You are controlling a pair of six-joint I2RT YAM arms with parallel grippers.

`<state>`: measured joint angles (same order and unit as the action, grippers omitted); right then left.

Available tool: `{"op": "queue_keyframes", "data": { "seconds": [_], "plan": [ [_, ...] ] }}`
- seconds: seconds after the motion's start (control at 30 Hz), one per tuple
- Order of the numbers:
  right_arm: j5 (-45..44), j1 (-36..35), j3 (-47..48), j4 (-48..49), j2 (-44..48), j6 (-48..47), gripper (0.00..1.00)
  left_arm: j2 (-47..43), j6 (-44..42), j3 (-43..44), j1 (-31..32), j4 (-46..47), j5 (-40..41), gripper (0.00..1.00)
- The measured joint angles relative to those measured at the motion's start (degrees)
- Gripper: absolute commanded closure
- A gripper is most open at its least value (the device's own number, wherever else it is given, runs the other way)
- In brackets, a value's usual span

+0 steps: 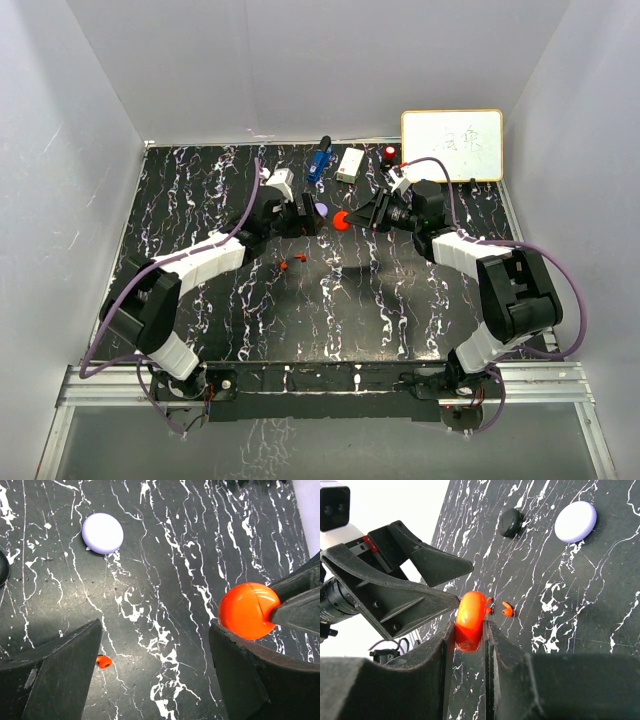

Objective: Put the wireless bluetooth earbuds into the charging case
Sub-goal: Open the charging case.

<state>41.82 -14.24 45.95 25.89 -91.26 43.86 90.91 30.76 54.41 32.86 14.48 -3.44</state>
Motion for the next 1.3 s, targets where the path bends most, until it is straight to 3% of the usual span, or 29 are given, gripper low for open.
{"op": "queue_keyframes", "data": {
  "seconds": [0.77, 1.3],
  "plan": [
    [0.44, 0.0, 0.0, 1.62, -1.09, 1.6, 1.0, -1.09, 3.13, -1.11, 1.14, 6.62, -3.69, 0.14],
    [1.53, 0.15, 0.0, 3.52, -1.07, 3.91, 1.0, 4.35, 3.69, -1.11, 1.88, 7.43, -4.42, 0.14]
  ]
}}
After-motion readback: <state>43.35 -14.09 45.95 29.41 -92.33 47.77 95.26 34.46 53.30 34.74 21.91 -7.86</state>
